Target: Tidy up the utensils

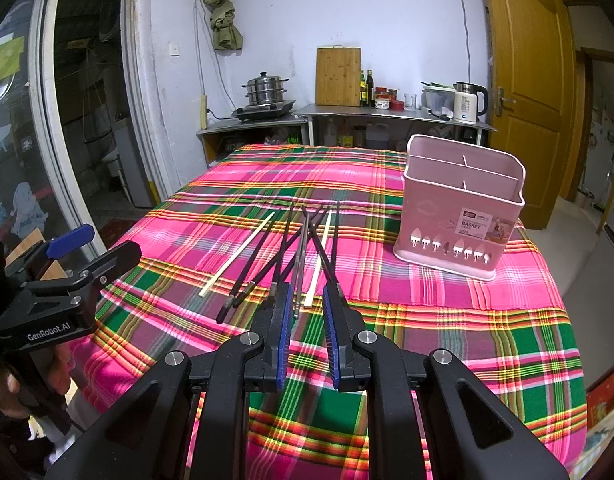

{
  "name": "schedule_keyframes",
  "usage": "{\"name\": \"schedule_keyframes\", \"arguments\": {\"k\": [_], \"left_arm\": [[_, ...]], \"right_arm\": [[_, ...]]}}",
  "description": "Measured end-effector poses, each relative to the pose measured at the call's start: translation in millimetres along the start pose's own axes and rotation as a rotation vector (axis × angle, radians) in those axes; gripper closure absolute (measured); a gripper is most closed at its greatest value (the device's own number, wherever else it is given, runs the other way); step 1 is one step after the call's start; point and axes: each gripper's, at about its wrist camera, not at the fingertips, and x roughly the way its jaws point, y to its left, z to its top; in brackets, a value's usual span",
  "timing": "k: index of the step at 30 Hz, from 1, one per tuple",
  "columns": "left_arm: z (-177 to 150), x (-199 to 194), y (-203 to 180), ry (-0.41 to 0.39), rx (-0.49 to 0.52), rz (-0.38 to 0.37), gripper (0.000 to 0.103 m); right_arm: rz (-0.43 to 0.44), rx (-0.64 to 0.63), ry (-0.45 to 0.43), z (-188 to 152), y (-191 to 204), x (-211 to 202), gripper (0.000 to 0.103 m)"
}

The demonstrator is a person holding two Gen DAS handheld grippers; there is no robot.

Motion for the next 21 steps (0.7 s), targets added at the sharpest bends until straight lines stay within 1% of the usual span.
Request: {"name": "schedule_keyframes", "arguments": {"k": [4, 10, 14, 18, 21], "left_arm": [[-1, 5, 4, 0.017, -0.01, -0.016, 0.0], [-1, 23, 13, 0.078, -0.039, -0.033, 0.001], [3, 45, 18, 0.131, -0.045, -0.03, 0.001], [7, 72, 19, 0.177, -0.029, -0.041, 0.005], [9, 96, 19, 0.235, -0.008, -0.047, 0.01]], "right_arm": [[0.001, 0.002, 0.003, -1, -1, 1, 0.087], [0.002, 0.009, 0.019, -4, -8, 10, 0.087], [0.008, 0.016, 0.034, 2, -10, 23, 0.087], [0.015, 0.017, 0.055, 8, -12, 40, 0.087], [0.017, 0.015, 0.075, 14, -13, 56, 0.087]]}}
